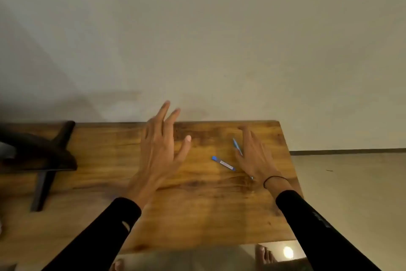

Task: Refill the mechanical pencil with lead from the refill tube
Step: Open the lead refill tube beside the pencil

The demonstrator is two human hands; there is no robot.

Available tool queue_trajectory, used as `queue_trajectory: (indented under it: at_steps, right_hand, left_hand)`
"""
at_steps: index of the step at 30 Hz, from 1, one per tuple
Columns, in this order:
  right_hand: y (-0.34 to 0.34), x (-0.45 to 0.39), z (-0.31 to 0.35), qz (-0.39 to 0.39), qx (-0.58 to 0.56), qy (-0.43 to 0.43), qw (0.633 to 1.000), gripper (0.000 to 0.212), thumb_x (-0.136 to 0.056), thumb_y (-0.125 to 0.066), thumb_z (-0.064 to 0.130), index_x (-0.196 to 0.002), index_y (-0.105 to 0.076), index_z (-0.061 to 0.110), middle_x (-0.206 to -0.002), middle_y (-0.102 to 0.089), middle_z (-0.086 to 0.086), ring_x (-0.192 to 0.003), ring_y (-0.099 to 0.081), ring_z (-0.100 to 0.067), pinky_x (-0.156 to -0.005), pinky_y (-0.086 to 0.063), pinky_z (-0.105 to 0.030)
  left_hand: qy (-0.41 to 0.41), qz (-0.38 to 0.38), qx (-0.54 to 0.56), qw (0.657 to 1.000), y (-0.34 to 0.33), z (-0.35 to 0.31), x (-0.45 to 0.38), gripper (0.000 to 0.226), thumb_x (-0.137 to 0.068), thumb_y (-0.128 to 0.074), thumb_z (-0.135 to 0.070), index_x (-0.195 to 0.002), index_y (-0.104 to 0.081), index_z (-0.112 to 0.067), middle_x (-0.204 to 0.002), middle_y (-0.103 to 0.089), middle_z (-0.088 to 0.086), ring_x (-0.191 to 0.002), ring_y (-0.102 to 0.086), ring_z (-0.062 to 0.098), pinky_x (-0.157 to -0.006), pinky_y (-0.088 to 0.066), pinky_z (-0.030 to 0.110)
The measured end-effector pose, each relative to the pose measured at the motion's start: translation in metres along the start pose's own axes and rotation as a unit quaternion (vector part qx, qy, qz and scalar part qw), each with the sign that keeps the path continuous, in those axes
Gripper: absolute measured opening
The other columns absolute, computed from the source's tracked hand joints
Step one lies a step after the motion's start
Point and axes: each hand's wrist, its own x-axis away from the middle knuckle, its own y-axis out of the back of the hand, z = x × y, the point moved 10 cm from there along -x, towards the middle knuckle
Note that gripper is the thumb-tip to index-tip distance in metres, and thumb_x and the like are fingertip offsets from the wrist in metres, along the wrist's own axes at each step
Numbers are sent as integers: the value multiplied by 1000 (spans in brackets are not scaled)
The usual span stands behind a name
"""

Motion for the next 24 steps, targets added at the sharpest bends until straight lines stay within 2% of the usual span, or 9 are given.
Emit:
queue_trajectory:
  at_steps: [3, 6, 8, 11, 16, 18, 20, 22, 24]
  right_hand:
    - [-17, -3, -9, 21, -4, -3, 1000, 51, -101, -62, 14, -146, -38, 17, -121, -65, -11, -85, -57, -22, -66, -41, -30]
    - [-20, -5, -14, 5, -38, -21, 999, 46, -100, -64, 8, -142, -45, 13, -94, -64, -4, -75, -58, -19, -59, -40, -25]
    - [-13, -3, -16, -28, -107, -47, 993, 39, -99, -67, 7, -136, -53, 13, -79, -61, 0, -67, -58, -14, -55, -45, -20]
    - [-4, 5, -14, -75, -228, -90, 967, 20, -99, -72, 12, -117, -65, 15, -82, -66, 1, -71, -64, -11, -59, -53, -15]
    - [-13, 15, 8, -49, -449, -136, 882, 26, -94, -79, 8, -112, -62, 2, -94, -73, -24, -73, -79, -29, -65, -66, -37]
    - [-18, 17, 19, -30, -483, -141, 863, 29, -91, -82, 8, -113, -63, 3, -95, -76, -21, -76, -81, -31, -71, -67, -45]
    - [-19, 18, 29, -22, -495, -141, 857, 29, -90, -83, 10, -112, -64, 6, -95, -79, -18, -81, -82, -33, -75, -67, -48]
    - [-17, 17, 32, -29, -520, -145, 842, 23, -94, -80, 13, -111, -65, 6, -94, -81, -19, -78, -82, -33, -72, -68, -45]
    - [-11, 15, 27, -48, -538, -150, 828, 19, -99, -73, 18, -110, -66, 3, -92, -81, -19, -75, -82, -32, -66, -68, -40]
  left_hand:
    - [16, -6, 51, 999, -9, -3, 16, 52, -99, -59, -43, -143, -60, -17, -154, -55, 7, -136, -58, 25, -108, -47, 46]
    - [12, 9, 90, 996, -20, -16, 38, 34, -98, -60, -40, -121, -72, -18, -126, -69, 0, -110, -65, 13, -90, -56, 37]
    - [25, 46, 127, 991, -31, -20, 50, 31, -98, -60, -43, -117, -73, -22, -114, -73, -8, -100, -66, 8, -83, -59, 37]
    - [77, 104, 180, 975, -51, -21, 61, 36, -95, -61, -52, -123, -72, -32, -111, -73, -20, -100, -68, 1, -84, -59, 30]
    - [135, 146, 238, 951, -73, -20, 55, 47, -91, -66, -61, -131, -71, -37, -108, -75, -25, -100, -70, -6, -76, -57, 17]
    - [145, 159, 256, 942, -81, -22, 51, 40, -94, -73, -54, -130, -74, -36, -102, -79, -22, -95, -72, -8, -72, -61, 20]
    - [149, 145, 258, 943, -81, -25, 45, 26, -98, -75, -42, -123, -80, -34, -94, -82, -20, -88, -75, -4, -74, -64, 31]
    - [156, 134, 267, 942, -81, -25, 39, 18, -100, -75, -30, -115, -84, -32, -90, -83, -18, -82, -77, -1, -76, -65, 39]
    - [157, 140, 263, 942, -81, -26, 37, 17, -102, -74, -28, -115, -85, -33, -88, -83, -20, -82, -76, -1, -76, -65, 37]
